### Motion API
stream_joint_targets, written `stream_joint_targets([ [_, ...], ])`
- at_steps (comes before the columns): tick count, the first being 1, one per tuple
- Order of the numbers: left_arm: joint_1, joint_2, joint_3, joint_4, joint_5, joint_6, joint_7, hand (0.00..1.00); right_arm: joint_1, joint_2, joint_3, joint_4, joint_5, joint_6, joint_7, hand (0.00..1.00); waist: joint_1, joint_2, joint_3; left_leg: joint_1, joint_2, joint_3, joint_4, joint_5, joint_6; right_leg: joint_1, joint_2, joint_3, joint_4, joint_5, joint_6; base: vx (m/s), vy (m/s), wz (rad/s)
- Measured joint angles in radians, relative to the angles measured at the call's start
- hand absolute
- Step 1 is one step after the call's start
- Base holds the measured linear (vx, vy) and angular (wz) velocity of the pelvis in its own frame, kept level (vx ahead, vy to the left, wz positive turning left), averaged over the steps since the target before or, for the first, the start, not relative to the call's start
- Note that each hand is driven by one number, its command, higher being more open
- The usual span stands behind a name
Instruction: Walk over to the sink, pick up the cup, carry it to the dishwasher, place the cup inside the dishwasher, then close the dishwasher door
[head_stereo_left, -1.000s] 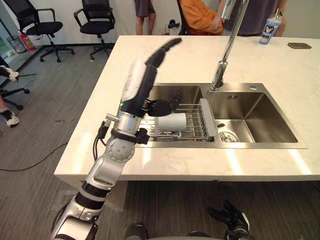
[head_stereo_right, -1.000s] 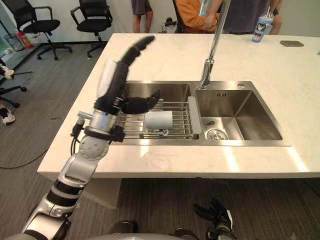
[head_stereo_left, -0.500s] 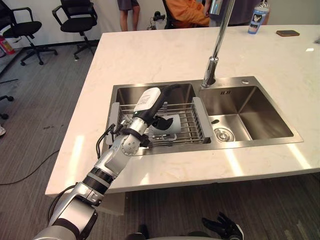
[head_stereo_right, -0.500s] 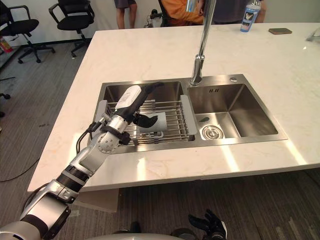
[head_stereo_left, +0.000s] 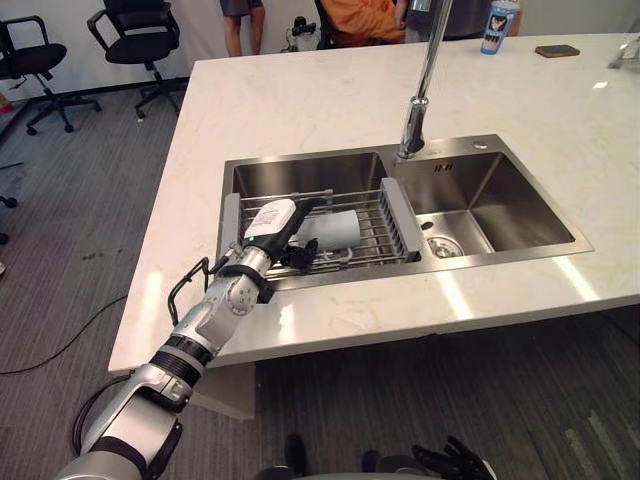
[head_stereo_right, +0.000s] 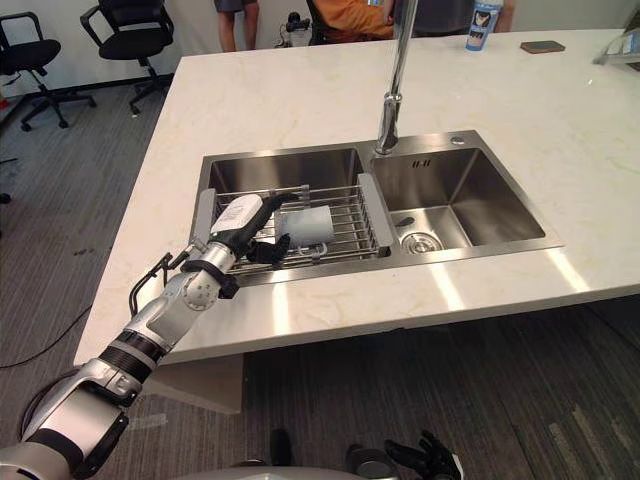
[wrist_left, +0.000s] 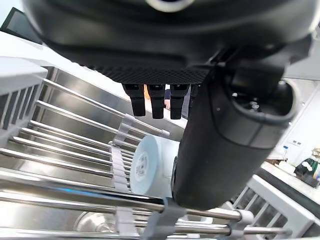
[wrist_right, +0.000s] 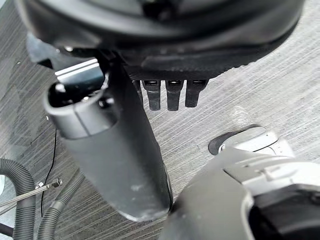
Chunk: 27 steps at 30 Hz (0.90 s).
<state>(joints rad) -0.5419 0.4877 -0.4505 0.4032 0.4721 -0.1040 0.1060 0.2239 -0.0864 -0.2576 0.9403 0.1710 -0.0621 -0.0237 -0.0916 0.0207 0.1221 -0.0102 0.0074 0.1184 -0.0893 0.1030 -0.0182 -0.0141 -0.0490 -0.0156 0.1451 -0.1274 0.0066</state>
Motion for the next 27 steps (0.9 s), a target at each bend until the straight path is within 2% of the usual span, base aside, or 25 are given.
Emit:
stream_joint_targets([
  [4,-0.07,0.02,-0.05,0.0,0.037,-0.013,-0.005,0.9,-0.007,-0.001,0.0,0.001,-0.008,0.0,-0.001,0.9,-0.007,0.0,0.011,-0.014,-0.009,-0.018,0.002,0.003,0.008,0.001,-0.006,-0.014,-0.02,0.006,0.008,0.02,0.01,0.1],
  [8,-0.115,0.031,-0.08,0.018,0.043,-0.012,-0.01,0.9,-0.04,-0.002,0.0,0.004,-0.008,0.0,0.0,0.9,-0.014,0.003,0.016,-0.015,-0.013,-0.029,0.002,0.008,0.019,0.003,-0.005,-0.013,-0.03,0.014,0.0,0.07,-0.017,0.0],
  [11,-0.145,0.04,-0.103,0.075,0.062,-0.002,-0.021,0.9,-0.071,-0.004,0.0,0.006,-0.009,-0.006,0.001,0.9,-0.034,0.01,0.028,-0.015,-0.018,-0.048,0.002,0.007,0.02,0.009,-0.005,-0.013,-0.037,0.017,-0.002,0.06,-0.02,-0.01],
  [16,-0.19,0.041,-0.13,0.116,0.081,0.004,-0.026,0.9,-0.081,-0.019,0.001,0.014,-0.009,-0.009,0.002,0.9,-0.045,0.027,0.066,-0.012,-0.016,-0.05,0.002,0.005,0.017,0.012,-0.004,-0.012,-0.041,0.019,-0.003,0.0,0.0,0.0],
  [22,-0.247,0.044,-0.172,0.158,0.102,-0.002,-0.041,0.9,-0.087,-0.027,0.01,0.026,-0.013,-0.009,0.002,0.9,-0.06,0.033,0.089,-0.014,-0.009,-0.045,0.002,0.004,0.016,0.007,-0.004,-0.003,-0.045,0.028,-0.002,-0.02,-0.002,-0.04],
  [23,-0.262,0.045,-0.19,0.167,0.111,-0.005,-0.043,0.3,-0.088,-0.029,0.01,0.026,-0.015,-0.009,0.001,0.9,-0.06,0.035,0.09,-0.014,-0.009,-0.042,0.002,0.004,0.015,0.006,-0.004,0.001,-0.049,0.03,-0.001,-0.03,0.003,-0.08],
  [27,-0.31,0.045,-0.208,0.2,0.143,-0.015,-0.053,0.3,-0.102,-0.034,0.011,0.026,-0.016,-0.009,0.002,0.9,-0.061,0.048,0.102,-0.016,-0.009,-0.029,0.002,0.004,0.015,-0.001,-0.004,0.011,-0.052,0.036,0.002,-0.03,0.005,-0.1],
])
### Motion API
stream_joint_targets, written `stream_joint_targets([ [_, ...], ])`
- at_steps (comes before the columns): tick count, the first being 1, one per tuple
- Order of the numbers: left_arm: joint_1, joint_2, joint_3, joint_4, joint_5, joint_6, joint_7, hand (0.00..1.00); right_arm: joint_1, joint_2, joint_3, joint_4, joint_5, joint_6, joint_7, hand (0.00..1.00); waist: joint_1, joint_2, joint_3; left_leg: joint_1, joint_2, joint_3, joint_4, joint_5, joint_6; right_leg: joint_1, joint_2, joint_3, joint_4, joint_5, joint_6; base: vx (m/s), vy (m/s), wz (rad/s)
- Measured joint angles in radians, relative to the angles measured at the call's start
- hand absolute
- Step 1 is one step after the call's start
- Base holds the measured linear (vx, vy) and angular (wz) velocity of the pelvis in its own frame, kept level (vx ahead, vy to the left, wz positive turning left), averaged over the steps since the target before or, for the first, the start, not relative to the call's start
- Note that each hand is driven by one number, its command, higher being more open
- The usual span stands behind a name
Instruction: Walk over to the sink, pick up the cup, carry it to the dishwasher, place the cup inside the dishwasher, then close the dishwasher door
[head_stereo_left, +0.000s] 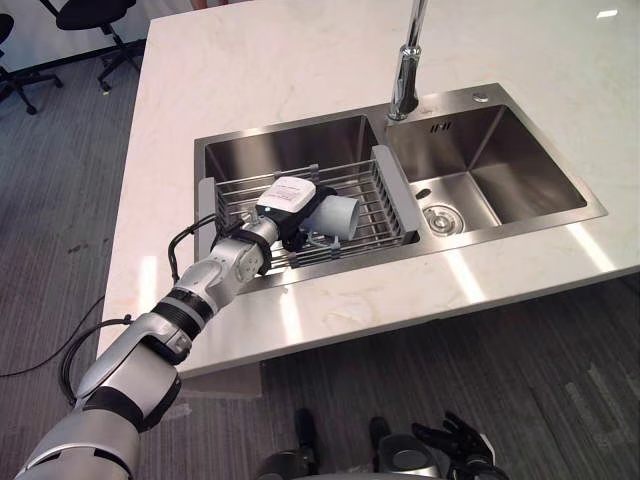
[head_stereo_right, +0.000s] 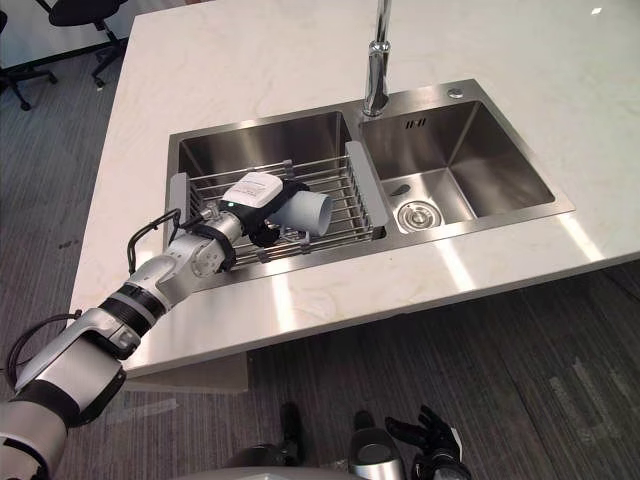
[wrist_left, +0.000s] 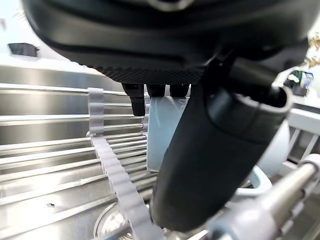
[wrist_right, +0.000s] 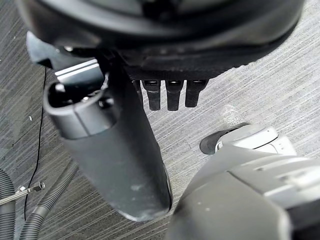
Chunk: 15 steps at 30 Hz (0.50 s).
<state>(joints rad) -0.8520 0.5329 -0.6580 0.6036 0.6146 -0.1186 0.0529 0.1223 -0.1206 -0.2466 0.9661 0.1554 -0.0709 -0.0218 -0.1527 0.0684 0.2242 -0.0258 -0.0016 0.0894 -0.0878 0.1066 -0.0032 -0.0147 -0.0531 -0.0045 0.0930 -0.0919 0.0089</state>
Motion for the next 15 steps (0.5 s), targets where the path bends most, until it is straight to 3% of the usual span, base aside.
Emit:
stream_joint_targets([
  [10,-0.03,0.028,-0.004,0.028,-0.021,0.007,-0.011,0.3,-0.002,-0.009,0.016,0.008,0.001,0.0,0.0,0.9,-0.013,0.011,0.008,-0.002,-0.001,0.001,0.0,-0.001,0.0,0.004,-0.002,-0.002,-0.009,0.006,0.002,0.0,-0.002,0.0],
  [15,0.045,-0.013,0.076,-0.07,-0.119,0.03,-0.007,0.3,-0.002,-0.007,0.011,0.016,0.003,0.001,-0.001,0.9,-0.022,0.01,0.012,0.003,-0.005,-0.021,0.0,0.0,0.001,0.031,-0.007,-0.023,-0.021,0.008,0.002,0.02,-0.011,0.12],
])
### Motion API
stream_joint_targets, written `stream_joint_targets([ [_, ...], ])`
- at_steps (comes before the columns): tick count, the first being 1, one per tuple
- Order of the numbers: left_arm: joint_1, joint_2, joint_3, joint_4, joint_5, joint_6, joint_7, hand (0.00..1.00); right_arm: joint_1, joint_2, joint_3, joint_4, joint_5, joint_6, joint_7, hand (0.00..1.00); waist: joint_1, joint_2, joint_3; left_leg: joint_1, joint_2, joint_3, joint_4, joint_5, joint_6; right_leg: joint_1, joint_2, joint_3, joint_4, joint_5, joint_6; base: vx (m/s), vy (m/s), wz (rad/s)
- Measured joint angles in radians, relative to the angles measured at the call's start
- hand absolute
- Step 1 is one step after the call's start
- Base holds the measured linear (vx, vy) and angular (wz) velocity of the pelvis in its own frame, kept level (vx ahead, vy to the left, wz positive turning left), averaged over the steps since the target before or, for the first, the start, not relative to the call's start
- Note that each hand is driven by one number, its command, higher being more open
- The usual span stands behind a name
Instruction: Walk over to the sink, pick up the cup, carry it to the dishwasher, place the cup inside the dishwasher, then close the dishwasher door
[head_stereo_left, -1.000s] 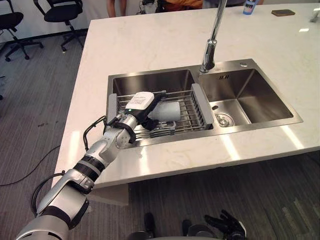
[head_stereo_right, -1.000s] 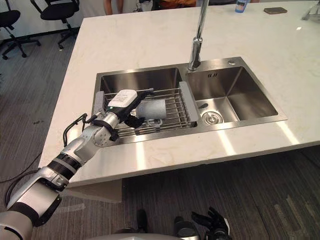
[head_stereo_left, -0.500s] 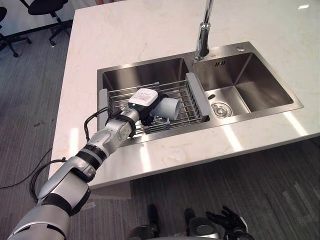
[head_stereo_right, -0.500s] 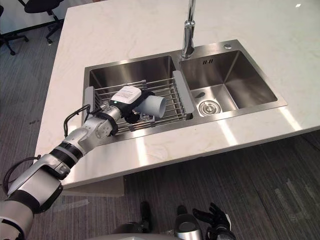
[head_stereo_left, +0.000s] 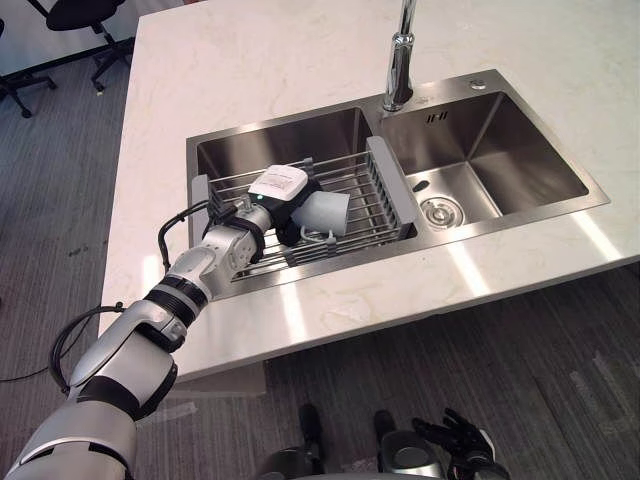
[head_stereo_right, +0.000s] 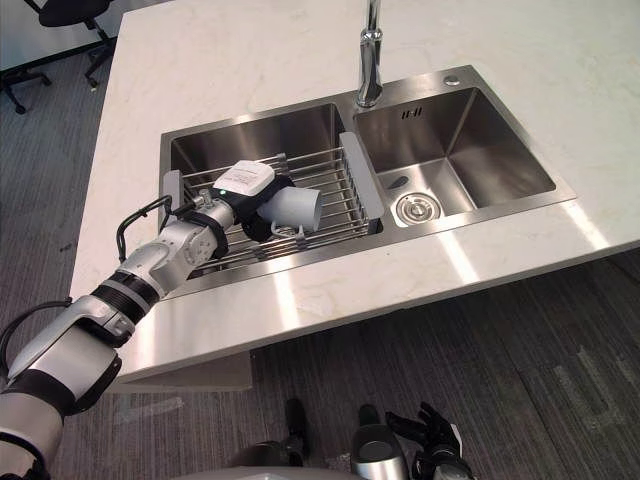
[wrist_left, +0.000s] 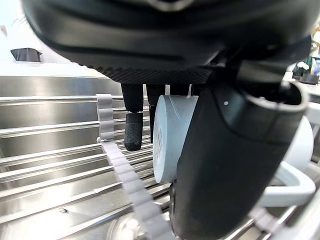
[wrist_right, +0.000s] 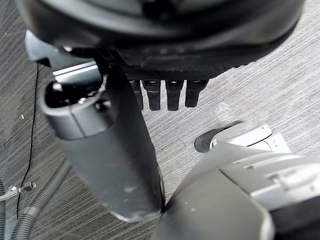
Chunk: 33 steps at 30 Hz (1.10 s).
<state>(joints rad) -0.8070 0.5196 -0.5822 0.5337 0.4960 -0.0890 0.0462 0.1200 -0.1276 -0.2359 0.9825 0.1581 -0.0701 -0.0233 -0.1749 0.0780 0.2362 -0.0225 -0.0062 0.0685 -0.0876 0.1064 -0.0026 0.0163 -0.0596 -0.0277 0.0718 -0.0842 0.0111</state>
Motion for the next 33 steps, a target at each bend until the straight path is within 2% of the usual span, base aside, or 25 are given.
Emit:
stream_joint_targets([
  [3,0.086,-0.019,0.047,-0.146,-0.085,-0.002,0.022,0.3,0.0,0.001,0.0,-0.002,0.005,0.0,-0.001,0.9,0.005,-0.002,0.005,0.007,0.0,-0.008,0.0,0.0,0.0,0.011,0.0,-0.007,-0.001,0.0,0.0,0.0,-0.014,0.07],
  [8,0.289,-0.098,0.202,-0.445,-0.266,-0.02,0.069,0.3,0.006,0.001,0.0,-0.021,0.005,0.0,-0.002,0.9,0.031,-0.002,0.005,0.013,0.001,-0.014,0.0,0.001,0.001,0.017,0.006,-0.005,0.004,-0.001,-0.001,-0.01,-0.007,0.01],
  [11,0.381,-0.141,0.269,-0.562,-0.338,-0.027,0.089,0.3,0.012,0.001,0.001,-0.032,0.005,0.0,-0.002,0.9,0.049,-0.003,0.005,0.017,0.001,-0.014,0.0,0.002,0.002,0.017,0.007,-0.003,0.012,-0.003,-0.002,-0.02,-0.011,0.0],
  [16,0.626,-0.23,0.388,-0.766,-0.529,-0.066,0.128,0.3,0.032,0.002,0.008,-0.053,0.005,0.0,-0.002,0.9,0.09,-0.011,-0.005,0.019,0.002,-0.014,0.0,0.002,0.003,0.017,0.007,-0.002,0.016,-0.004,-0.002,0.0,0.0,0.0],
  [18,0.685,-0.237,0.4,-0.789,-0.564,-0.071,0.129,0.3,0.042,0.004,0.008,-0.06,0.005,0.0,-0.002,0.9,0.103,-0.018,-0.018,0.019,0.002,-0.014,0.0,0.002,0.003,0.017,0.007,-0.001,0.016,-0.004,-0.002,0.0,0.0,0.0],
  [20,0.785,-0.263,0.419,-0.819,-0.604,-0.072,0.128,0.3,0.048,0.012,0.008,-0.065,0.005,-0.001,-0.002,0.9,0.113,-0.04,-0.038,0.022,0.003,-0.008,0.0,0.002,0.003,0.017,0.008,0.004,0.016,-0.004,-0.002,0.0,-0.016,-0.06],
  [24,0.906,-0.306,0.418,-0.842,-0.638,-0.071,0.12,0.3,0.057,0.028,0.015,-0.081,0.005,-0.001,-0.008,0.9,0.138,-0.073,-0.061,0.031,0.007,0.018,0.0,-0.005,0.008,0.014,0.007,0.03,0.021,-0.002,0.0,-0.02,0.001,-0.2],
  [25,0.942,-0.316,0.415,-0.859,-0.642,-0.071,0.119,0.3,0.069,0.035,0.027,-0.106,0.005,-0.001,-0.015,0.9,0.147,-0.082,-0.066,0.029,0.009,0.029,0.003,-0.014,0.002,0.003,0.007,0.042,0.032,-0.002,0.0,-0.03,0.011,-0.31],
  [26,0.96,-0.323,0.406,-0.873,-0.645,-0.071,0.118,0.3,0.08,0.046,0.03,-0.135,0.005,-0.001,-0.021,0.9,0.164,-0.092,-0.069,0.011,0.011,0.046,0.027,-0.028,0.008,-0.017,0.007,0.058,0.049,-0.001,0.002,-0.04,0.009,-0.34],
  [28,0.974,-0.34,0.396,-0.91,-0.653,-0.071,0.117,0.3,0.087,0.058,0.031,-0.182,0.005,0.0,-0.028,0.9,0.178,-0.101,-0.065,-0.043,0.018,0.059,0.1,-0.063,0.019,-0.055,0.006,0.068,0.084,0.004,0.01,-0.07,0.005,-0.22],
  [31,0.977,-0.364,0.393,-0.966,-0.653,-0.073,0.124,0.3,0.083,0.06,0.044,-0.242,0.005,0.0,-0.062,0.9,0.189,-0.1,-0.066,-0.125,0.042,0.067,0.218,-0.111,0.031,-0.112,0.019,0.074,0.145,0.02,0.037,-0.1,0.023,-0.12],
  [32,0.977,-0.371,0.396,-0.969,-0.653,-0.077,0.125,0.3,0.078,0.061,0.044,-0.248,0.005,-0.001,-0.067,0.9,0.192,-0.096,-0.066,-0.128,0.053,0.072,0.22,-0.104,0.044,-0.122,0.024,0.076,0.166,0.011,0.063,-0.14,0.017,-0.12],
  [33,0.977,-0.386,0.402,-0.97,-0.653,-0.086,0.128,0.3,0.063,0.061,0.047,-0.252,0.005,-0.001,-0.073,0.9,0.2,-0.09,-0.063,-0.135,0.07,0.076,0.232,-0.103,0.046,-0.158,0.018,0.057,0.299,-0.037,0.056,-0.1,0.007,-0.08],
])
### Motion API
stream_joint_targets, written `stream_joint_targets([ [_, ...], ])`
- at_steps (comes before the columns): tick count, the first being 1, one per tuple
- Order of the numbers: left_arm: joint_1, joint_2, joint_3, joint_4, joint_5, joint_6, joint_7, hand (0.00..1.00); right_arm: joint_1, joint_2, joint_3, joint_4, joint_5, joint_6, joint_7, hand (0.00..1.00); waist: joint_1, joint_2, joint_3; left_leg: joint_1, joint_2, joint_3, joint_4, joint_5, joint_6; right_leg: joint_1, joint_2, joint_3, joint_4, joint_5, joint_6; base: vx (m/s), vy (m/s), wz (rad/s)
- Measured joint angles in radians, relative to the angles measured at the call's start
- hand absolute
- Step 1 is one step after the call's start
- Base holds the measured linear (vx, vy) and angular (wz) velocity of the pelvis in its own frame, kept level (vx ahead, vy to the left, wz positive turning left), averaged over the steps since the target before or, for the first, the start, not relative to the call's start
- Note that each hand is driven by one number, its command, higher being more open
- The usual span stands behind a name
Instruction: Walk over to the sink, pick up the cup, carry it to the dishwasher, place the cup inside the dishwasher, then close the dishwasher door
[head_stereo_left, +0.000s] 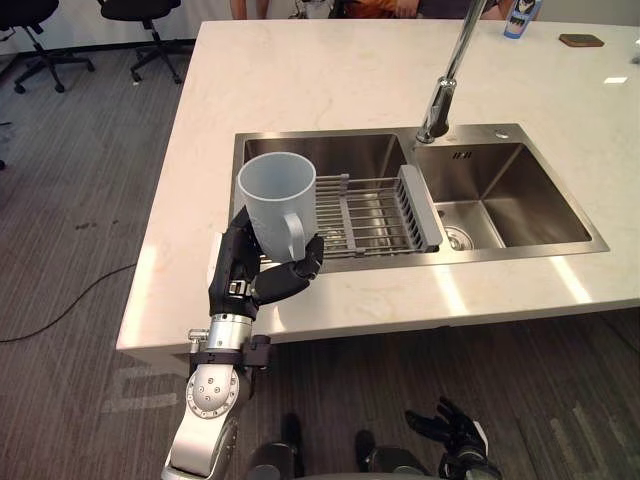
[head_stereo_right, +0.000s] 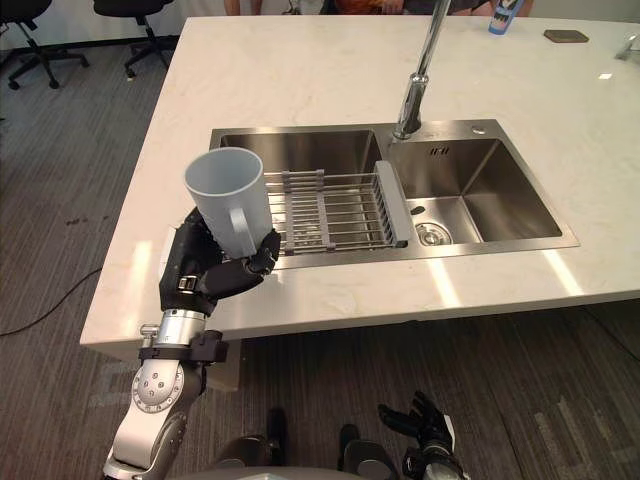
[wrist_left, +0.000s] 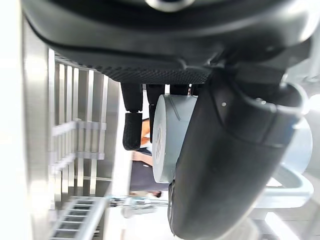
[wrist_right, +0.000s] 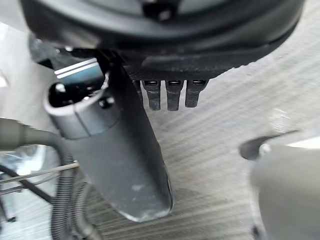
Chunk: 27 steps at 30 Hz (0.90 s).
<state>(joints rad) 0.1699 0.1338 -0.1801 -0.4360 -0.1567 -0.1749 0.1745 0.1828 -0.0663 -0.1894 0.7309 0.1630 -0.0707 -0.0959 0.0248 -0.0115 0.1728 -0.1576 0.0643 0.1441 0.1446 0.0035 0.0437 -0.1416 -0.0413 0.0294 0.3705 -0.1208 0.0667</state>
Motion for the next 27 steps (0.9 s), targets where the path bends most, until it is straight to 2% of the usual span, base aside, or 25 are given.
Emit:
stream_joint_targets([
  [1,0.002,-0.01,0.003,0.0,0.0,-0.001,0.003,0.3,-0.002,0.001,0.0,-0.009,0.0,0.0,-0.003,0.9,0.012,0.001,0.001,-0.001,0.009,-0.004,0.011,0.001,0.0,-0.005,-0.024,-0.014,0.146,-0.046,0.013,-0.08,-0.003,0.01],
  [3,0.012,-0.021,0.008,0.0,0.0,-0.006,0.002,0.3,0.013,0.001,0.0,-0.038,0.0,0.0,-0.014,0.9,0.028,-0.003,-0.011,-0.027,0.008,-0.027,0.041,0.005,-0.001,0.03,-0.066,-0.004,0.281,-0.078,0.045,-0.05,-0.083,0.24],
  [4,0.019,-0.025,0.015,-0.001,0.0,-0.007,0.002,0.3,0.015,0.001,0.001,-0.05,-0.001,-0.001,-0.018,0.9,0.042,-0.005,-0.014,-0.046,0.007,-0.031,0.052,0.013,-0.011,0.06,-0.081,0.004,0.292,-0.078,0.046,-0.1,-0.165,0.25],
  [5,0.024,-0.03,0.02,-0.001,-0.001,-0.007,0.005,0.3,0.01,0.0,0.002,-0.054,-0.003,-0.003,-0.022,0.9,0.059,-0.011,-0.018,-0.08,0.004,-0.036,0.073,0.031,-0.03,0.107,-0.089,0.024,0.233,-0.076,0.043,-0.1,-0.136,0.11],
  [6,0.024,-0.033,0.018,-0.001,-0.001,-0.007,0.007,0.3,0.001,-0.002,0.003,-0.054,-0.004,-0.002,-0.025,0.9,0.072,-0.012,-0.019,-0.102,0.004,-0.038,0.082,0.04,-0.036,0.134,-0.086,0.029,0.169,-0.104,0.05,-0.23,-0.23,0.12],
  [7,0.029,-0.047,0.01,-0.002,0.0,-0.007,0.011,0.3,-0.017,-0.006,0.004,-0.055,-0.005,-0.002,-0.029,0.9,0.088,-0.001,-0.026,-0.148,0.011,-0.042,0.088,0.065,-0.048,0.15,-0.073,0.022,0.075,-0.146,0.049,-0.28,-0.248,0.2],
  [8,0.035,-0.06,-0.007,-0.002,0.0,-0.006,0.014,0.3,-0.021,-0.007,0.004,-0.065,-0.005,-0.003,-0.035,0.9,0.098,0.01,-0.033,-0.183,0.024,-0.061,0.085,0.092,-0.063,0.154,-0.053,0.013,0.012,-0.176,0.034,-0.3,-0.258,0.25],
  [9,0.041,-0.065,-0.015,-0.004,0.0,-0.006,0.015,0.3,-0.021,-0.007,0.006,-0.068,-0.003,-0.006,-0.038,0.9,0.099,0.013,-0.033,-0.195,0.031,-0.074,0.082,0.108,-0.073,0.16,-0.042,0.01,-0.012,-0.192,0.024,-0.28,-0.246,0.4],
  [10,0.056,-0.079,-0.034,-0.004,-0.001,-0.005,0.018,0.3,-0.022,-0.009,0.01,-0.067,-0.002,-0.01,-0.041,0.9,0.093,0.032,-0.03,-0.208,0.057,-0.112,0.064,0.155,-0.101,0.173,0.001,-0.008,-0.044,-0.211,0.01,-0.34,-0.26,0.45],
  [11,0.064,-0.081,-0.045,-0.004,-0.001,-0.004,0.021,0.3,-0.017,-0.01,0.009,-0.064,-0.001,-0.01,-0.049,0.9,0.084,0.047,-0.03,-0.205,0.076,-0.126,0.03,0.205,-0.106,0.172,0.032,-0.031,-0.041,-0.208,0.005,-0.37,-0.258,0.62],
  [12,0.067,-0.079,-0.053,-0.004,-0.001,-0.004,0.019,0.3,-0.012,-0.01,0.007,-0.063,0.0,-0.01,-0.056,0.9,0.073,0.049,-0.031,-0.194,0.077,-0.13,-0.022,0.27,-0.113,0.172,0.036,-0.052,-0.042,-0.206,-0.001,-0.39,-0.206,0.86],
  [13,0.067,-0.073,-0.069,-0.005,-0.001,-0.003,0.014,0.3,0.002,-0.009,-0.002,-0.065,0.001,-0.011,-0.066,0.9,0.049,0.033,-0.022,-0.19,0.076,-0.094,0.013,0.229,-0.096,0.174,0.028,-0.11,-0.041,-0.201,-0.021,-0.34,-0.192,0.98],
  [14,0.066,-0.074,-0.08,-0.011,-0.001,-0.004,0.008,0.3,0.025,-0.012,-0.001,-0.071,0.001,-0.011,-0.081,0.9,0.044,0.033,-0.022,-0.19,0.075,-0.033,0.152,0.106,-0.062,0.169,0.019,-0.147,-0.033,-0.186,-0.034,-0.31,-0.175,0.84],
  [15,0.066,-0.073,-0.082,-0.019,-0.001,-0.004,0.006,0.3,0.036,-0.018,-0.001,-0.076,0.001,-0.011,-0.086,0.9,0.042,0.032,-0.022,-0.185,0.077,-0.005,0.212,0.05,-0.048,0.167,0.013,-0.155,-0.028,-0.18,-0.038,-0.26,-0.143,0.53],
  [16,0.065,-0.076,-0.082,-0.037,-0.002,-0.005,0.001,0.3,0.056,-0.028,0.0,-0.088,0.001,-0.011,-0.088,0.9,0.038,0.03,-0.023,-0.163,0.085,0.036,0.306,-0.039,-0.044,0.154,-0.001,-0.17,-0.021,-0.165,-0.042,-0.26,-0.061,0.43],
  [17,0.056,-0.076,-0.083,-0.045,-0.009,-0.011,-0.005,0.3,0.077,-0.029,0.001,-0.11,0.002,-0.011,-0.087,0.9,0.031,0.029,-0.024,-0.123,0.103,0.065,0.368,-0.098,-0.042,0.144,-0.015,-0.191,-0.019,-0.152,-0.044,-0.25,-0.031,0.46],
  [19,0.039,-0.079,-0.085,-0.044,-0.021,-0.013,-0.009,0.3,0.096,-0.026,0.0,-0.126,0.002,-0.011,-0.087,0.9,0.019,0.029,-0.039,-0.043,0.138,0.083,0.389,-0.16,-0.055,0.135,-0.033,-0.218,-0.026,-0.136,-0.033,-0.24,0.03,0.5],
  [20,0.037,-0.083,-0.086,-0.044,-0.022,-0.013,-0.01,0.3,0.1,-0.025,0.0,-0.127,0.002,-0.011,-0.087,0.9,0.011,0.032,-0.049,-0.013,0.146,0.087,0.367,-0.17,-0.068,0.132,-0.035,-0.228,-0.033,-0.131,-0.026,-0.21,0.073,0.6],
  [21,0.036,-0.092,-0.087,-0.037,-0.021,-0.018,-0.01,0.3,0.106,-0.025,-0.003,-0.126,0.003,-0.011,-0.086,0.9,0.002,0.039,-0.083,0.05,0.148,0.083,0.254,-0.181,-0.088,0.112,-0.038,-0.24,-0.049,-0.125,-0.013,-0.14,0.131,0.62],
  [22,0.022,-0.094,-0.089,-0.022,-0.021,-0.026,-0.009,0.3,0.102,-0.025,-0.003,-0.114,0.004,-0.015,-0.085,0.9,-0.005,0.044,-0.109,0.094,0.127,0.08,0.097,-0.179,-0.154,0.09,-0.037,-0.234,-0.071,-0.135,-0.002,-0.17,0.149,0.55],
  [23,0.009,-0.091,-0.086,-0.006,-0.021,-0.03,-0.007,0.3,0.088,-0.02,-0.002,-0.091,0.004,-0.015,-0.083,0.9,-0.005,0.039,-0.111,0.104,0.112,0.08,0.06,-0.144,-0.156,0.087,-0.048,-0.229,-0.078,-0.133,-0.001,-0.16,0.159,0.33],
  [24,0.0,-0.076,-0.082,0.026,-0.022,-0.031,-0.002,0.3,0.069,-0.011,-0.001,-0.065,0.006,-0.014,-0.074,0.9,-0.002,0.025,-0.109,0.119,0.087,0.081,0.009,-0.109,-0.144,0.094,-0.055,-0.218,-0.114,-0.101,0.015,-0.11,0.135,0.14],
  [27,0.001,-0.051,-0.076,0.123,-0.031,-0.022,0.004,0.3,0.06,0.01,-0.001,-0.033,0.01,-0.015,-0.06,0.9,-0.005,0.013,-0.116,0.135,0.054,0.076,-0.004,-0.095,-0.12,0.133,-0.071,-0.185,-0.178,-0.053,0.041,-0.07,0.159,0.12],
])
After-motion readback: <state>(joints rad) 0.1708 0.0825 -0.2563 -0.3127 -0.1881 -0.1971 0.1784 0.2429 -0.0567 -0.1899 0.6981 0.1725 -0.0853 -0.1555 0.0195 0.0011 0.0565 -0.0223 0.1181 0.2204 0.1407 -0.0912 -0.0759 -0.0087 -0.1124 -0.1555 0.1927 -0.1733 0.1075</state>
